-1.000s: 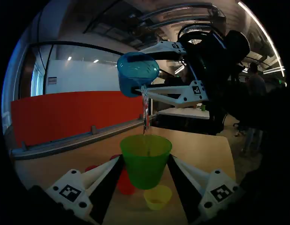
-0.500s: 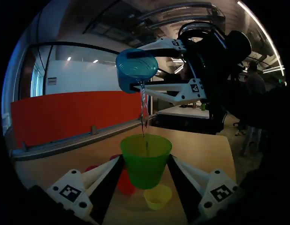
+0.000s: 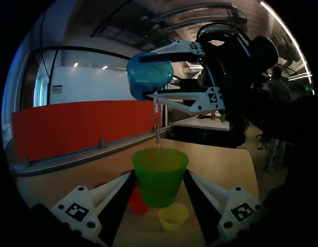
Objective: Pour water
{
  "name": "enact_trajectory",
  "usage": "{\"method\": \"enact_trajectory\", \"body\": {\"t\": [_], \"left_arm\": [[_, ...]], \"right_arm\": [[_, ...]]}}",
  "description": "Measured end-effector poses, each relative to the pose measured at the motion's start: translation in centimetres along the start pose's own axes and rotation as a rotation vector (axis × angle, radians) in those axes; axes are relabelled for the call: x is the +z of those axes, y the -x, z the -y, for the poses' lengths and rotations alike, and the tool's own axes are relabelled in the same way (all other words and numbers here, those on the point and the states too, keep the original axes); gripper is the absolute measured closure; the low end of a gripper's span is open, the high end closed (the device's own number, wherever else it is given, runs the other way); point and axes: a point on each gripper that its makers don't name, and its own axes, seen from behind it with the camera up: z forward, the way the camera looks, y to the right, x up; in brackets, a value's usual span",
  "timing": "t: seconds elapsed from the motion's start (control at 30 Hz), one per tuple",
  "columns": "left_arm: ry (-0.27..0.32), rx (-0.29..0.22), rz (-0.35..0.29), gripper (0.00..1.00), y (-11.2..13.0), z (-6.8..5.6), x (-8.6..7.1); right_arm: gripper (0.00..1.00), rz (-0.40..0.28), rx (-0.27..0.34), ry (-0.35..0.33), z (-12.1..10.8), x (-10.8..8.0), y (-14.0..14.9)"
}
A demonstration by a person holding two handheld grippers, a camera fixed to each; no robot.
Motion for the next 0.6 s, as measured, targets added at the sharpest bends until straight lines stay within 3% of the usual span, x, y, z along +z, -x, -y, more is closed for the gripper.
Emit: {"method": "enact_trajectory", "body": {"t": [0.6], "left_arm": [[0.002,0.003,0.001,0.18,0.02,0.1,0.19]], "right_arm": [[0.11,0.0,-0.077,0.016,-1.03,0.26,0.08]]}}
